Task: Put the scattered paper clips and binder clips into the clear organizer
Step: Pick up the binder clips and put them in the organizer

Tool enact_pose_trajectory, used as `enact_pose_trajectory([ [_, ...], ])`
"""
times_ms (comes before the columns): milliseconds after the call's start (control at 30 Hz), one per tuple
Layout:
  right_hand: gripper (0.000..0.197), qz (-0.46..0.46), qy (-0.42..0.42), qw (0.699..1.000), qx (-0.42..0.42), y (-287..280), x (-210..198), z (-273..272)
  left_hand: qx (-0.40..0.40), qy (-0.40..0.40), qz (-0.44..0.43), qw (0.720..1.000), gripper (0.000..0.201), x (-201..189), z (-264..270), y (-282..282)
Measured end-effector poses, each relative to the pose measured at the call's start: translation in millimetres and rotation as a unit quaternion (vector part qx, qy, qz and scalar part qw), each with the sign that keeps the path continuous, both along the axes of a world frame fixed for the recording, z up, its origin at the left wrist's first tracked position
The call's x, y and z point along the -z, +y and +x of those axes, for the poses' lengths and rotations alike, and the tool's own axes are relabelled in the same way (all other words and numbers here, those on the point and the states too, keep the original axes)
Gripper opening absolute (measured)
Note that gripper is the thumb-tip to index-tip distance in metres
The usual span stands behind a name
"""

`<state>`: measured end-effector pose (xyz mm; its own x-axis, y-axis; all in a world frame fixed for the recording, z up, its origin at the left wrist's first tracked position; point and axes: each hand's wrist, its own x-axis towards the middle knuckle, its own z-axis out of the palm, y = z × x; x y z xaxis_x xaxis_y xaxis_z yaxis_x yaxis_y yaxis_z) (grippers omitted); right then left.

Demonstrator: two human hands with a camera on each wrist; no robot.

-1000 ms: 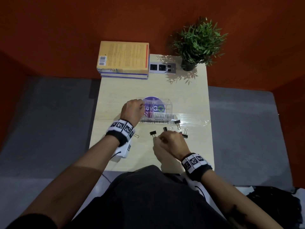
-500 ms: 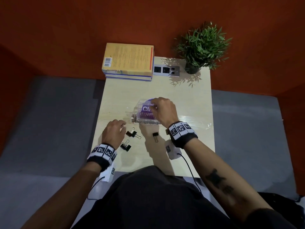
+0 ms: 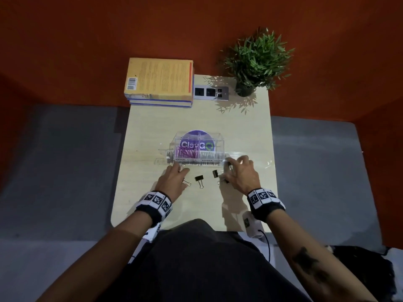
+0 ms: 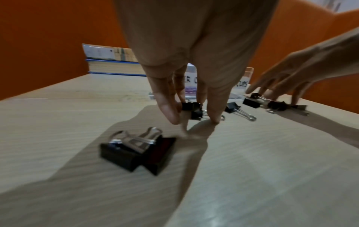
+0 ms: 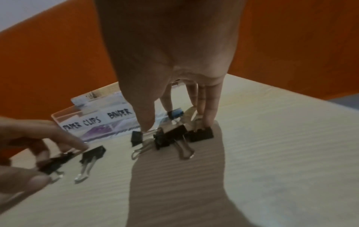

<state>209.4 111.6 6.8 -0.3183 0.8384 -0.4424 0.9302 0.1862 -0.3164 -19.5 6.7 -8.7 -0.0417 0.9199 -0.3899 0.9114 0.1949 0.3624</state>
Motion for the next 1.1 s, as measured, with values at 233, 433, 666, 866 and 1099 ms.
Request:
enact_pose_trajectory([
  [233,0.025,-0.003,0.063,0.998,0.007,-10,9,-15,0.100,0.013,0.034,0.994,0.047,-4,31,10],
  [433,0.010,0.000,0.116,0.993,0.031,-8,14,-9,0.157,0.042,0.030,0.986,0.034,-5,45,20],
  [666,0.015,0.000,0.098,0.993,0.072,-1,13,2,0.046,-0.007,0.009,0.999,0.027,-6,29,21],
  [866,0.025,-0.009,0.068,0.998,-0.005,-8,13,-2,-0.015,-0.015,0.017,1.000,0.019,-7,12,13],
  [1099,0.033,-0.032,0.092,0.994,0.043,-2,13,5,-0.049,-0.135,0.086,0.986,0.018,-59,21,32],
])
